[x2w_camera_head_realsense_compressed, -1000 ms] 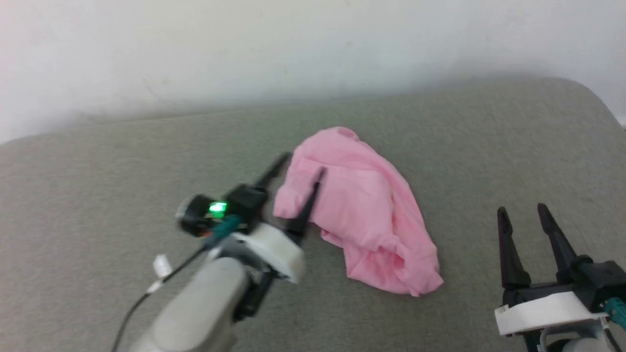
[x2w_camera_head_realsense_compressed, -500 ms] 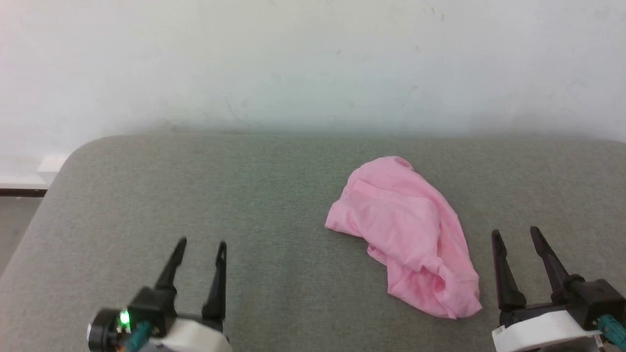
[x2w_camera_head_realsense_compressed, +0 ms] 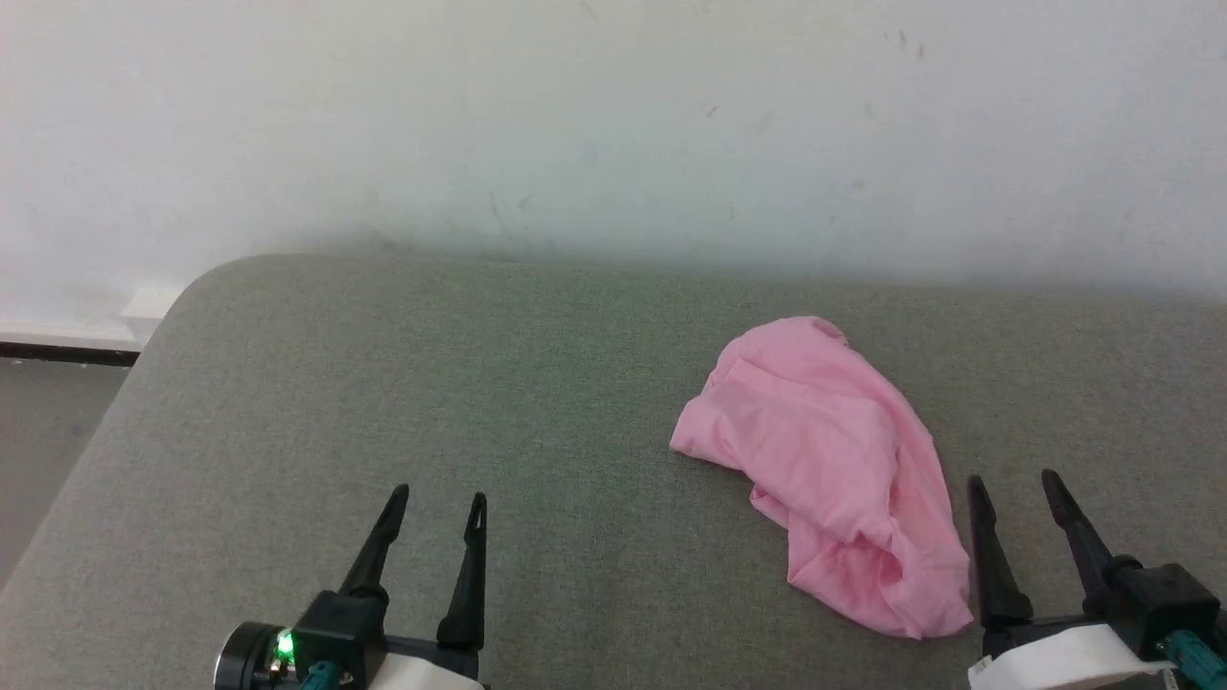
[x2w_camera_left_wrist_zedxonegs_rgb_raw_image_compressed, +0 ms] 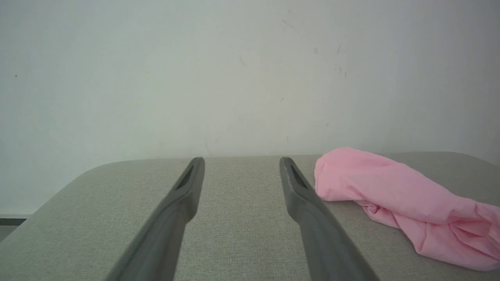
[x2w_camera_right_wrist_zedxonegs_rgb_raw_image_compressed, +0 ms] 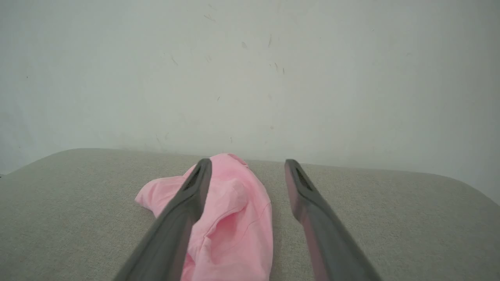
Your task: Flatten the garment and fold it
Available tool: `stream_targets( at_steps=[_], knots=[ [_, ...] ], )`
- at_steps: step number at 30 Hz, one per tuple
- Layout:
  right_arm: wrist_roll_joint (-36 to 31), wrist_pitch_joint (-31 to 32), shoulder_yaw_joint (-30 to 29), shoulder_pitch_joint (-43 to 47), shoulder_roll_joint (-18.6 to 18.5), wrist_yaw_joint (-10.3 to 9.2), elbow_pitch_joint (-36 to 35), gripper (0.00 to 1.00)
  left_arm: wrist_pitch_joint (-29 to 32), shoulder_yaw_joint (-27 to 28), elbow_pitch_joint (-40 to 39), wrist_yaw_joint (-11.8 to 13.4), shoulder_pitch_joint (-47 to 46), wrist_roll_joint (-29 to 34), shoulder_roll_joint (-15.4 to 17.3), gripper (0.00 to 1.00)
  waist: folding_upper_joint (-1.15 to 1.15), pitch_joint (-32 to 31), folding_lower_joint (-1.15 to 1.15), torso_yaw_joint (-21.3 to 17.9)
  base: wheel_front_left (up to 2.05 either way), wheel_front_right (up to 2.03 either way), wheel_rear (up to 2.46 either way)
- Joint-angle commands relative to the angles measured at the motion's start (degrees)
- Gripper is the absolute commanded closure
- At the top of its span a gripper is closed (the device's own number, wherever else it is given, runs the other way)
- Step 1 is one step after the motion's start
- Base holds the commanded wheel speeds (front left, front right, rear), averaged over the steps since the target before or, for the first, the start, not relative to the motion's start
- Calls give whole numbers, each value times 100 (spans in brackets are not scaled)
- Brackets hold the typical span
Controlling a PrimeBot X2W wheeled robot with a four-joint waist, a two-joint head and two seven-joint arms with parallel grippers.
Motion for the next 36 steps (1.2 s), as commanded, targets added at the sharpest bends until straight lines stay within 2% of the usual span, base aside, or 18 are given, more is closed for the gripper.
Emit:
stream_targets(
  at_steps=[1, 3, 6, 10, 12, 13, 14, 23, 26, 30, 31, 36],
  knots=[
    [-65, 10, -6, -35, 14, -11, 55, 0, -27, 51, -27, -63, -29, 83, -39, 0, 0, 36, 0, 47, 0, 0, 0],
    [-114, 388, 88, -135, 14, -11, 160, 0, -27, 71, -6, -117, -56, 127, -90, 0, 0, 81, 0, 92, 0, 0, 0],
    [-115, 1369, 278, -441, -62, -11, 248, 0, -27, 78, 46, -193, -97, 181, -166, 0, 0, 216, 0, 190, 0, 0, 0],
    [280, 2965, 455, -1062, -475, -11, 348, 0, -27, 79, 112, -273, -189, 262, -296, 0, 0, 452, 0, 364, 0, 0, 0],
    [513, 3631, 428, -1388, -661, -11, 440, 0, -27, 58, 173, -326, -258, 298, -373, 0, 0, 569, 0, 498, 0, 0, 0],
    [513, 3631, 428, -1388, -661, -11, 440, 0, -27, 58, 173, -326, -258, 298, -373, 0, 0, 569, 0, 498, 0, 0, 0],
    [642, 4162, 472, -1661, -866, -11, 564, 0, -27, 43, 257, -384, -333, 326, -454, 0, 0, 667, 0, 626, 0, 0, 0],
    [1116, 5271, 427, -2235, -1073, -11, 1239, 0, -27, 106, 459, -559, -513, 443, -695, 0, 0, 869, 0, 1061, 0, 0, 0],
    [1089, 5298, 430, -2283, -1103, -11, 1456, 0, -27, 157, 494, -612, -526, 493, -738, 0, 0, 887, 0, 1133, 0, 0, 0],
    [1138, 5027, 641, -2314, -1042, -11, 1543, 2, -27, 221, 528, -672, -521, 553, -783, 0, 0, 870, 0, 1170, 0, 0, 0],
    [1172, 4914, 674, -2327, -1010, -11, 1524, 100, -27, 238, 536, -681, -516, 566, -792, 0, 0, 856, 0, 1164, 0, 0, 0],
    [1180, 4473, 1048, -2382, -975, -11, 1378, 100, -27, 299, 582, -740, -457, 612, -836, 0, 0, 700, 0, 1040, 0, 0, 0]
  ],
)
